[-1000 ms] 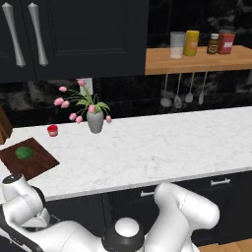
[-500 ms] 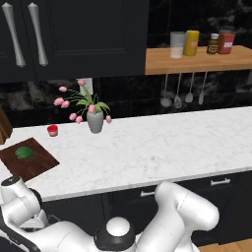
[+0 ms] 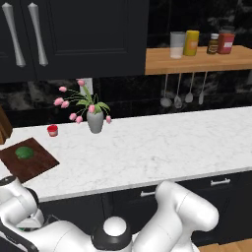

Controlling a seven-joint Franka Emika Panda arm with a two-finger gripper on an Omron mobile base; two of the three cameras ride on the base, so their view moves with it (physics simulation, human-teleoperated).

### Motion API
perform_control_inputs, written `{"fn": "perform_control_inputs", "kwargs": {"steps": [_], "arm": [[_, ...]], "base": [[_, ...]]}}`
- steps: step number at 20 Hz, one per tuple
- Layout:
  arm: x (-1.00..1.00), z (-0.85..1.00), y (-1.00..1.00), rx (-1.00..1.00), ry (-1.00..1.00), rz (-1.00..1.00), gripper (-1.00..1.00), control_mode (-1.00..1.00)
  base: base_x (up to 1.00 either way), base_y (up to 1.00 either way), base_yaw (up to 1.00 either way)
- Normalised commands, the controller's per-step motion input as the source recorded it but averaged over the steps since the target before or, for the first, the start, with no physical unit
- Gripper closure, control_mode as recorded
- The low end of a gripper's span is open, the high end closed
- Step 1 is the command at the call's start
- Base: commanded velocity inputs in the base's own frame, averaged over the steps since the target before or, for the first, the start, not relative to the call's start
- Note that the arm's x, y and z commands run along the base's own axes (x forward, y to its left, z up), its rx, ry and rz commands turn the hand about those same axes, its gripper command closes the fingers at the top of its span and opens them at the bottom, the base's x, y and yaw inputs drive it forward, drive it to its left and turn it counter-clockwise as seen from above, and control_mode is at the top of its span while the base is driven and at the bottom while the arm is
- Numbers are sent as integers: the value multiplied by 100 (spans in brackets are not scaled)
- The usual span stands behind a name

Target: Place the appropriate cutting tool for cutting the broccoli skin on the cutting board.

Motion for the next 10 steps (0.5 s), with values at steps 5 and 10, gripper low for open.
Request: {"fn": "perform_control_inputs", "kwargs": {"steps": [5,10], "arm": [[0,-5,3,0,0,0,-100,-100],[0,-23,18,1,0,1,-100,-100]], "base": [[0,0,0],[0,0,0]]}}
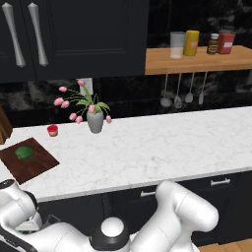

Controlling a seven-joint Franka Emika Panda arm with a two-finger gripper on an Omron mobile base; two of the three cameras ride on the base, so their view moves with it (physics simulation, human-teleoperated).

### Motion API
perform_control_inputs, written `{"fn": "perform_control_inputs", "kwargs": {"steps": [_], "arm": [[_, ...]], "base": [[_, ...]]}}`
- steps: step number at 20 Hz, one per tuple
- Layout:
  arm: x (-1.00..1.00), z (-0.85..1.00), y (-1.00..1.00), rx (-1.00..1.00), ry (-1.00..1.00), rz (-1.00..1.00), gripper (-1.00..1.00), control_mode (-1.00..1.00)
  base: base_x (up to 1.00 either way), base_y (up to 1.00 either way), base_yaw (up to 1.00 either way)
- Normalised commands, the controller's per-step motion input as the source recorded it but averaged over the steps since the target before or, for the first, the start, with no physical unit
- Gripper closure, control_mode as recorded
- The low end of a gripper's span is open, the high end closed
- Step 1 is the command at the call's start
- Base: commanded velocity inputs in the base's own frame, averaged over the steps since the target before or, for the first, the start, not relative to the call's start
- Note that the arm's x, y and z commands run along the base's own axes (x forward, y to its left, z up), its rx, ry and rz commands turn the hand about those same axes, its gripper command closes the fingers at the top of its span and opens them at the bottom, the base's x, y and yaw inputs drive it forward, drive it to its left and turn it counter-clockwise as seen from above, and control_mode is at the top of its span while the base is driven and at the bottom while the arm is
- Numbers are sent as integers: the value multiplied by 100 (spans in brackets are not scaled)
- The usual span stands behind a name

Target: Place the appropriate cutting tool for cutting the broccoli skin on the cutting board.

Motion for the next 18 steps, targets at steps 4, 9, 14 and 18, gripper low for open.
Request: {"fn": "perform_control_inputs", "kwargs": {"steps": [4,9,14,18], "arm": [[1,-25,6,8,-3,1,-100,-100],[6,-12,19,3,-4,0,-100,-100],[3,-22,22,0,0,-1,-100,-100],[10,-5,5,0,0,-3,-100,-100]], "base": [[0,0,0],[0,0,0],[0,0,0],[0,0,0]]}}
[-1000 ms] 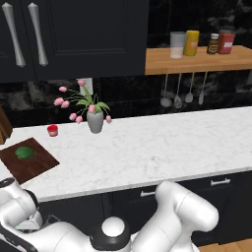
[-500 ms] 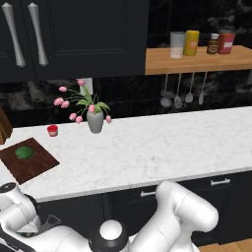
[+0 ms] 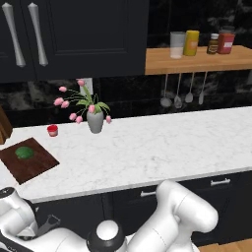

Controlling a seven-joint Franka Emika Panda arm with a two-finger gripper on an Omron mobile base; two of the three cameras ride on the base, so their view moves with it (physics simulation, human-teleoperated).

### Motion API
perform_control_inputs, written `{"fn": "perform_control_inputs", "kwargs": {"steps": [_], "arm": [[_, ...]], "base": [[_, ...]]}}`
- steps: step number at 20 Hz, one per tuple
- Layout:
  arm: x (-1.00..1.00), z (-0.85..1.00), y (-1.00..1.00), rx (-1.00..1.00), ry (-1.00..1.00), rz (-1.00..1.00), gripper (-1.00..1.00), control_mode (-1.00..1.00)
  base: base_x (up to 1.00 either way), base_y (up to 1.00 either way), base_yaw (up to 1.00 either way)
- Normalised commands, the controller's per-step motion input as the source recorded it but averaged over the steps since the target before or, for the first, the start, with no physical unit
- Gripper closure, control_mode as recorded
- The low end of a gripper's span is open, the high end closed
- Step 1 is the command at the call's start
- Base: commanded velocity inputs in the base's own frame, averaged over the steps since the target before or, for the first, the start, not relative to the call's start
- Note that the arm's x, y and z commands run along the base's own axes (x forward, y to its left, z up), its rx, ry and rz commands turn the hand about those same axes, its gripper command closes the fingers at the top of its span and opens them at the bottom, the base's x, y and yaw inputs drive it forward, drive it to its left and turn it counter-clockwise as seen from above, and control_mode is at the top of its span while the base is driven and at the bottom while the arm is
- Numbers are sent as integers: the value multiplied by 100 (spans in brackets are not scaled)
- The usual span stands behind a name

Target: Place the appropriate cutting tool for cutting the broccoli skin on the cutting board.

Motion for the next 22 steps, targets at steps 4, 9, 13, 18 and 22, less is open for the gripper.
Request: {"fn": "perform_control_inputs", "kwargs": {"steps": [4,9,13,18,22], "arm": [[10,-4,5,0,0,-6,-100,-100],[6,-14,7,0,0,-6,-100,-100],[0,-25,7,0,0,-4,-100,-100],[0,-23,10,0,0,-3,-100,-100],[0,-32,18,0,0,-2,100,-100]], "base": [[0,0,0],[0,0,0],[0,0,0],[0,0,0],[0,0,0]]}}
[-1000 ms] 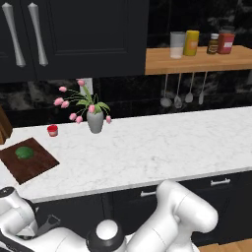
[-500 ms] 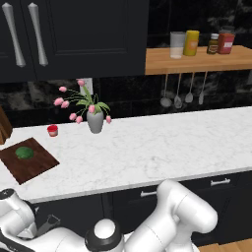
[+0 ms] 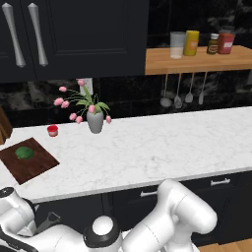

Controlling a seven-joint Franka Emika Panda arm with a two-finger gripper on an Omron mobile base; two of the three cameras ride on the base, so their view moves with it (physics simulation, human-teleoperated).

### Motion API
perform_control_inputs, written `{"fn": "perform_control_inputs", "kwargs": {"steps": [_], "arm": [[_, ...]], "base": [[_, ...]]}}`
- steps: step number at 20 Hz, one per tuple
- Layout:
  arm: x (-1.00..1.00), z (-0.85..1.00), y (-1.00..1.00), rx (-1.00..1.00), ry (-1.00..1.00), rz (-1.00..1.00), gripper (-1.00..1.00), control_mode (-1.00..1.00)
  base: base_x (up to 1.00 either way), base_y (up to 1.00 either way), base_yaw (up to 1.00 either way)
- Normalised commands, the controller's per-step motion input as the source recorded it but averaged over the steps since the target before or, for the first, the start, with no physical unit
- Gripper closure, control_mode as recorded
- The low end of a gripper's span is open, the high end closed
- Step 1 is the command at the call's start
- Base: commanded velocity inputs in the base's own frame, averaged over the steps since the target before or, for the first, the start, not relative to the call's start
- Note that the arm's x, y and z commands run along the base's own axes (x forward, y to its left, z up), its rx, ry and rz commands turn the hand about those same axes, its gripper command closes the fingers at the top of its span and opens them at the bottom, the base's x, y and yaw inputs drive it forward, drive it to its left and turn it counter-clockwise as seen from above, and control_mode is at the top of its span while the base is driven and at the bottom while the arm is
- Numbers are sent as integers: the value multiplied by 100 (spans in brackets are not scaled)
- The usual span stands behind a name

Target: Place the appropriate cutting tool for cutting the broccoli skin on the cutting board.

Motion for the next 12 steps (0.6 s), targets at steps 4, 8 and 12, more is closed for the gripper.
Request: {"fn": "perform_control_inputs", "kwargs": {"steps": [4,8,12], "arm": [[-1,-37,14,0,0,0,100,-100],[-12,-37,9,0,0,0,100,-100],[-20,-23,7,0,0,0,100,-100]], "base": [[0,0,0],[0,0,0],[0,0,0]]}}
